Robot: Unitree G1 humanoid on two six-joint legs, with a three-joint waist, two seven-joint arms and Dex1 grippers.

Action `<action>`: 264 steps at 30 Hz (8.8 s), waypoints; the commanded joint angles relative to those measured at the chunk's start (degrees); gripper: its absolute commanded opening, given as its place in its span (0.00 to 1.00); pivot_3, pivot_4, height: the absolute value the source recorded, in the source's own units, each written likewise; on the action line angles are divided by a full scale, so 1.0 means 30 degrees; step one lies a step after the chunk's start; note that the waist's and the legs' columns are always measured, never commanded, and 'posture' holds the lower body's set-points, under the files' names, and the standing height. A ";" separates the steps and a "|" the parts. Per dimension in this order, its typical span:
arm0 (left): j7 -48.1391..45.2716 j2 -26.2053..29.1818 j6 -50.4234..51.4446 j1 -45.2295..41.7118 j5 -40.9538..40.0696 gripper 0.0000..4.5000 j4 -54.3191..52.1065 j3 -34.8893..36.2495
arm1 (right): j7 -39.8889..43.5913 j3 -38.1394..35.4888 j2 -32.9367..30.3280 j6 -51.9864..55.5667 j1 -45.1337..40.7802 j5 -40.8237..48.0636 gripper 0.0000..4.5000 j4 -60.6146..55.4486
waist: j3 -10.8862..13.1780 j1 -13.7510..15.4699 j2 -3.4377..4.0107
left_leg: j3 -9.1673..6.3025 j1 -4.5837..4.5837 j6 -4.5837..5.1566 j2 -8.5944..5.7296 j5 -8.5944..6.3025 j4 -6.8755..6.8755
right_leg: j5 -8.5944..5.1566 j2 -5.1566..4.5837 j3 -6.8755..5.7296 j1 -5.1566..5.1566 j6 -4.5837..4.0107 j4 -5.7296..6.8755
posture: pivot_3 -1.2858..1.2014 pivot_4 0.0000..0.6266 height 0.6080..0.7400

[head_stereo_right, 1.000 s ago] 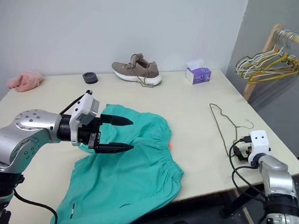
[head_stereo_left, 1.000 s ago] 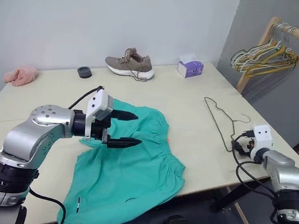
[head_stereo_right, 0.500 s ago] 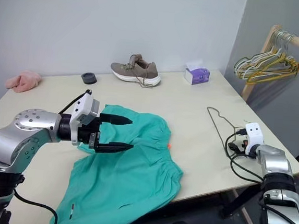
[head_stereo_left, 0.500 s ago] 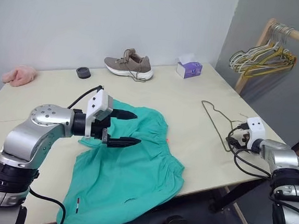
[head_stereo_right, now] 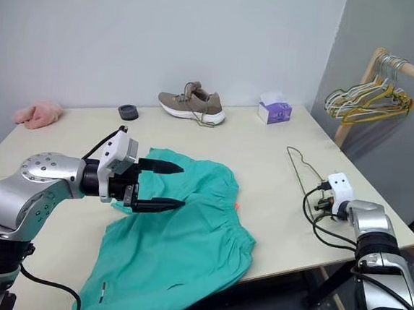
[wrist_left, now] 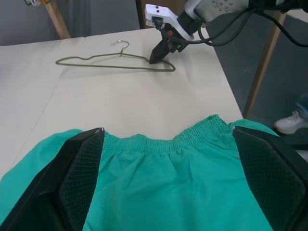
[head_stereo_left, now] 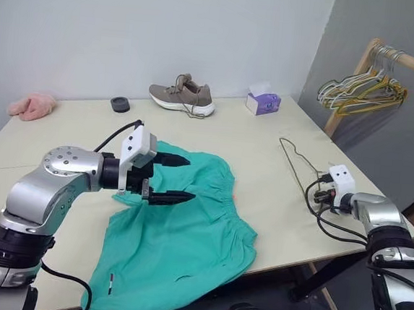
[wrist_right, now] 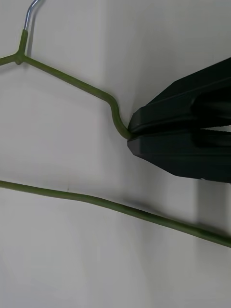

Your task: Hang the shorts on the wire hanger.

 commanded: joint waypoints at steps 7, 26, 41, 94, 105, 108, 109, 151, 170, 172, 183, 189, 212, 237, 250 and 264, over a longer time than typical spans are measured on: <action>0.1744 0.0142 -0.0808 -0.0551 0.0946 1.00 0.3125 0.2222 | 0.1536 0.2266 -0.1961 -0.6392 0.1289 -0.2473 0.00 -0.5146 | 0.0210 -0.0029 0.0342 | 0.0019 -0.0068 0.0003 0.0001 -0.0002 -0.0002 | 0.0006 -0.0002 0.0022 -0.0095 0.0012 0.0019 | 0.42 0.00 1.00; -0.1661 0.1783 0.2619 -0.0484 0.0195 1.00 0.5754 0.1804 | -0.0678 0.5456 -0.2212 -2.0148 -0.0873 -0.8298 0.00 -1.1035 | 0.0266 -0.0223 0.0437 | 0.0002 -0.0213 -0.0012 0.0003 -0.0006 -0.0015 | 0.0002 -0.0002 0.0027 -0.0278 0.0016 0.0048 | 0.42 0.00 1.00; -0.2432 0.1372 0.3066 0.0349 -0.0157 0.91 0.4398 0.0707 | -0.0160 0.5346 -0.1379 -2.1545 -0.0867 -0.7445 0.00 -1.1828 | 0.0266 -0.0233 0.0437 | -0.0001 -0.0208 -0.0011 0.0002 -0.0006 -0.0007 | 0.0004 -0.0002 0.0031 -0.0276 0.0012 0.0062 | 0.42 0.00 1.00; -0.3430 0.2309 -0.1225 0.1119 0.3109 0.00 0.1431 -0.1241 | 0.9037 0.6592 -0.2756 0.1664 0.0677 0.2142 1.00 -1.9856 | 0.0266 -0.0313 0.0442 | 0.0008 -0.0208 -0.0010 0.0019 -0.0009 0.0000 | 0.0003 -0.0003 0.0018 -0.0274 0.0018 0.0059 | 0.41 0.00 1.00; -0.3348 0.2528 -0.1109 0.1565 0.2970 0.00 0.0770 -0.1101 | 1.0229 0.8426 -0.2110 0.3311 -0.0126 0.1390 0.39 -1.8401 | 0.0263 -0.0377 0.0444 | -0.0012 -0.0407 -0.0014 0.0021 -0.0008 0.0021 | 0.0012 -0.0004 -0.0001 -0.0459 0.0014 0.0077 | 0.41 0.00 1.00; -0.3319 0.2550 -0.1076 0.1686 0.2935 0.00 0.0646 -0.1086 | 1.0387 0.8447 -0.2027 0.3600 -0.0024 0.1450 0.14 -1.8509 | 0.0264 -0.0369 0.0445 | -0.0023 -0.0429 -0.0015 0.0021 -0.0009 0.0021 | 0.0015 -0.0004 -0.0012 -0.0471 0.0008 0.0074 | 0.42 0.00 1.00; -0.3326 0.2566 -0.1094 0.1728 0.2943 0.00 0.0638 -0.1077 | 1.0447 0.8410 -0.2010 0.3714 -0.0003 0.1530 0.06 -1.8585 | 0.0263 -0.0364 0.0444 | -0.0023 -0.0431 -0.0015 0.0021 -0.0009 0.0020 | 0.0015 -0.0005 -0.0012 -0.0472 0.0009 0.0071 | 0.42 0.00 1.00; -0.1508 0.0762 -0.3219 0.1299 0.3233 0.99 0.7031 0.1454 | 0.7471 -0.0359 -0.7367 1.1131 1.0688 0.6558 0.00 -2.2243 | 0.0215 -0.0586 0.0440 | -0.0002 -0.0437 -0.0013 0.0015 -0.0008 0.0054 | 0.0034 -0.0015 -0.0012 -0.0457 0.0058 0.0075 | 0.37 0.00 1.00; -0.1194 0.0129 -0.3547 0.1366 0.3558 0.99 0.6383 0.0980 | 0.9872 0.3614 -0.9975 0.8917 0.8409 0.6416 0.00 -2.2672 | 0.0208 -0.1004 0.0457 | 0.0007 -0.0436 -0.0012 0.0019 -0.0008 0.0050 | 0.0039 -0.0015 -0.0011 -0.0456 0.0071 0.0059 | 0.38 0.00 1.00; -0.0988 0.0163 -0.3674 0.1383 0.3682 0.99 0.6541 0.1099 | 0.9955 0.3937 -0.9937 0.8631 0.8022 0.6336 0.00 -2.2809 | 0.0207 -0.0968 0.0457 | 0.0006 -0.0437 -0.0012 0.0019 -0.0008 0.0051 | 0.0039 -0.0015 -0.0009 -0.0457 0.0071 0.0059 | 0.39 0.00 1.00; 0.0262 0.0021 -0.4450 0.1760 0.3948 0.99 0.6516 0.1401 | 1.0306 0.5879 -0.8802 0.9622 0.5805 0.6064 0.00 -2.1159 | 0.0205 -0.0945 0.0453 | 0.0000 -0.0439 -0.0012 0.0021 -0.0008 0.0052 | 0.0040 -0.0016 -0.0008 -0.0458 0.0070 0.0061 | 0.40 0.00 1.00; 0.0488 0.0004 -0.4597 0.2000 0.3965 0.99 0.6260 0.1376 | 1.0727 0.7084 -0.7482 1.2235 0.3828 0.6473 0.00 -1.8565 | 0.0206 -0.0828 0.0455 | -0.0003 -0.0438 -0.0012 0.0019 -0.0007 0.0055 | 0.0044 -0.0016 -0.0009 -0.0459 0.0072 0.0067 | 0.40 0.00 1.00; 0.0869 -0.0148 -0.4838 0.2663 0.4047 0.99 0.5863 0.1560 | 1.3164 0.7247 -0.9909 1.1277 0.4008 0.7237 0.00 -1.8901 | 0.0198 -0.0020 0.0489 | 0.0010 -0.0439 -0.0009 0.0004 -0.0009 0.0077 | 0.0059 -0.0039 -0.0015 -0.0460 0.0088 0.0068 | 0.40 0.00 1.00; 0.0637 -0.0350 -0.4887 0.2798 0.4246 0.99 0.5530 0.1214 | 1.0723 0.4712 -0.7013 1.5813 0.3573 0.9561 0.00 -1.7750 | 0.0164 -0.0445 0.0465 | -0.0001 -0.0454 -0.0005 0.0008 -0.0007 0.0082 | 0.0071 -0.0034 -0.0013 -0.0467 0.0091 0.0072 | 0.40 0.00 1.00; 0.0663 -0.0363 -0.4922 0.2891 0.4292 0.99 0.5609 0.1300 | 1.1339 0.5409 -0.9081 1.4639 0.4503 0.9851 0.00 -1.8262 | 0.0165 -0.0429 0.0466 | -0.0006 -0.0459 -0.0004 0.0004 -0.0008 0.0084 | 0.0070 -0.0035 -0.0018 -0.0463 0.0093 0.0058 | 0.40 0.00 1.00; 0.0603 -0.0368 -0.4910 0.2911 0.4306 0.99 0.5571 0.1257 | 1.0934 0.5704 -0.8578 1.4920 0.4606 1.0149 0.00 -1.8615 | 0.0165 -0.0446 0.0466 | -0.0004 -0.0459 -0.0005 0.0005 -0.0008 0.0084 | 0.0070 -0.0035 -0.0016 -0.0464 0.0093 0.0060 | 0.40 0.00 1.00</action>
